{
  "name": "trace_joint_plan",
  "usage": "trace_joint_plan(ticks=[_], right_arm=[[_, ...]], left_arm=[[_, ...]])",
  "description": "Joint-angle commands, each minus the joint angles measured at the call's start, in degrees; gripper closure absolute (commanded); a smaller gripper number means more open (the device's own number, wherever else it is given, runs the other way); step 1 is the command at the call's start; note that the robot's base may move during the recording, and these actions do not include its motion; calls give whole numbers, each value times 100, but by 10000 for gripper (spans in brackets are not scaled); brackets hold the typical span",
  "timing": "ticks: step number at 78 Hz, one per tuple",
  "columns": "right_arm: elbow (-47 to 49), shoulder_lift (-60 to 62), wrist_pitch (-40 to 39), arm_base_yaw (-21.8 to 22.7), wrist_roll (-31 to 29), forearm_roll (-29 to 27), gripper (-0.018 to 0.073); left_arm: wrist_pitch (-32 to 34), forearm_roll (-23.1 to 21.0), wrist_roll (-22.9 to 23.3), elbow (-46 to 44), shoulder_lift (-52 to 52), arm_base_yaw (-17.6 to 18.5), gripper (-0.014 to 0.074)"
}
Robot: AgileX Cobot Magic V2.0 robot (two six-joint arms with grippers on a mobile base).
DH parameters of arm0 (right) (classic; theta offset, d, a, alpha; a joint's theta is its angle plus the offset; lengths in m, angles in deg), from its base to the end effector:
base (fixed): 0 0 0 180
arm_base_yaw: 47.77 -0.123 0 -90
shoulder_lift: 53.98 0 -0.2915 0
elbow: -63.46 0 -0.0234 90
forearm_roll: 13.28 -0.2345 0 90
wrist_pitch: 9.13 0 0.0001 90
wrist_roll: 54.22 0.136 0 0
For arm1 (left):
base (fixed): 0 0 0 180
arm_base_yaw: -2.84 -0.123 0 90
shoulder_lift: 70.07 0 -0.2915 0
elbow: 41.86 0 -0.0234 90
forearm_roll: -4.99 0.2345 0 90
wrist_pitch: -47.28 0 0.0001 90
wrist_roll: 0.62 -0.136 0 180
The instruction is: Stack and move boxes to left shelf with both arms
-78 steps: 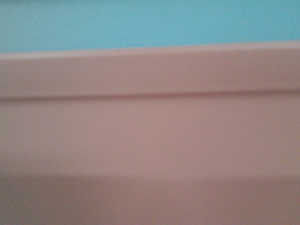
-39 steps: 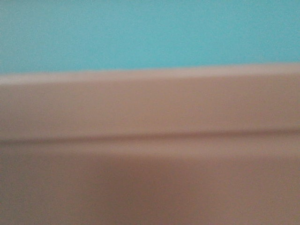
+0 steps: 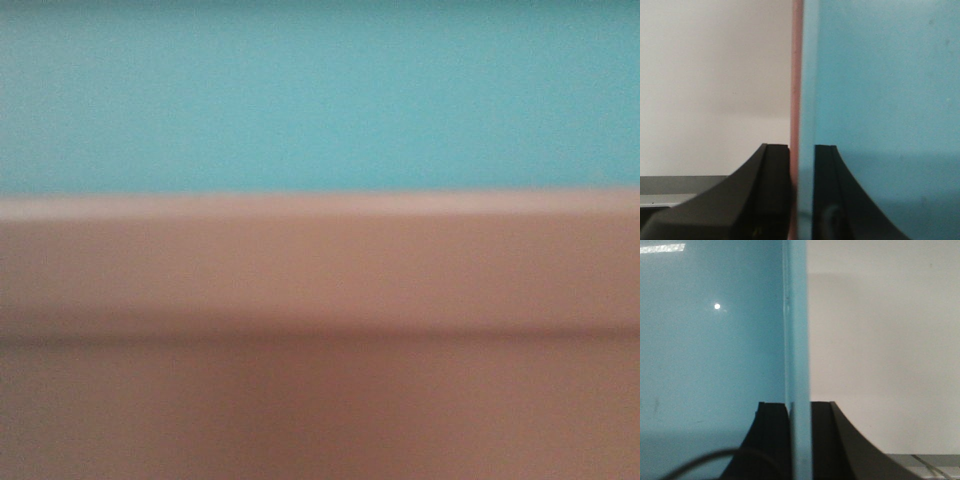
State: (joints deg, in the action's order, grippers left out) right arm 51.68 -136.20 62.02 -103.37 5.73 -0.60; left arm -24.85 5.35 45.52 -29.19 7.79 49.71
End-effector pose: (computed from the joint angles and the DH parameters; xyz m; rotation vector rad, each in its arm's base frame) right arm 0.1539 0.1747 0.2905 0.0444 2.8160 0.1455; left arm 0.1468 -0.1555 0.2994 0.0200 2.9120 -0.3158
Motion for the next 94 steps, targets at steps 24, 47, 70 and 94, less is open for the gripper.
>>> trace_joint_plan(ticks=[24, 47, 70, 94], right_arm=[[36, 553, 285, 2, 36, 220, 506], [-150, 553, 253, 2, 36, 174, 506], [-150, 558, 251, 2, 36, 38, 506], [-150, 558, 251, 2, 36, 38, 506]], left_arm=[[-268, 23, 435, -186, -206, 453, 599], [-268, 74, 435, -186, -206, 453, 599], [-281, 228, 435, -186, -206, 453, 599], [-326, 176, 79, -175, -206, 453, 599]])
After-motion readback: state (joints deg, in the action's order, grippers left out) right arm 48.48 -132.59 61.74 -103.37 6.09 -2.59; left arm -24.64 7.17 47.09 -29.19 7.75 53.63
